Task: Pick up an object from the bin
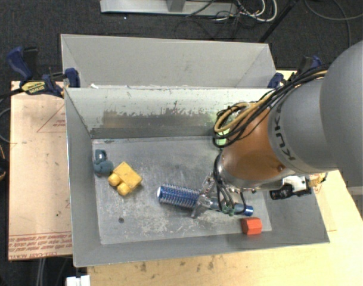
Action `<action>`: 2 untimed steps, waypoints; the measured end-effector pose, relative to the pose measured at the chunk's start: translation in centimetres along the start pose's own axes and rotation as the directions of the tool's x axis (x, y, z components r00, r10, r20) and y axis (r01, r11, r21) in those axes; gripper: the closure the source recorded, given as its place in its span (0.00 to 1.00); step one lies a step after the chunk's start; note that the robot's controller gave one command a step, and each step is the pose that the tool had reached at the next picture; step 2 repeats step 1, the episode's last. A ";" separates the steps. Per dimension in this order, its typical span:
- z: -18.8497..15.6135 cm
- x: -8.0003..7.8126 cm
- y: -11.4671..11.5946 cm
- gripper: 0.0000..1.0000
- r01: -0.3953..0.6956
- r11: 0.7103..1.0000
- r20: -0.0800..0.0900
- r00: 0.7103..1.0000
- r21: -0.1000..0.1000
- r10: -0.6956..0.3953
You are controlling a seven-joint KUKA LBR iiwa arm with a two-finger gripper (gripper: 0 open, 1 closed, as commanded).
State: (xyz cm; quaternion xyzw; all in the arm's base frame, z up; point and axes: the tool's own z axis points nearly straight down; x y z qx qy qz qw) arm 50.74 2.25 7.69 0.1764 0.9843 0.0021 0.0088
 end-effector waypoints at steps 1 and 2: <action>-13.4 0.4 1.6 1.00 -0.010 1.000 -0.010 1.000 0.004 0.010; -13.4 0.4 1.6 1.00 -0.010 1.000 -0.010 1.000 0.004 0.010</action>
Offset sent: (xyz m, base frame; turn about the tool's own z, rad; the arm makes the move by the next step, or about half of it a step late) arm -0.0020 0.0148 0.1303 0.0143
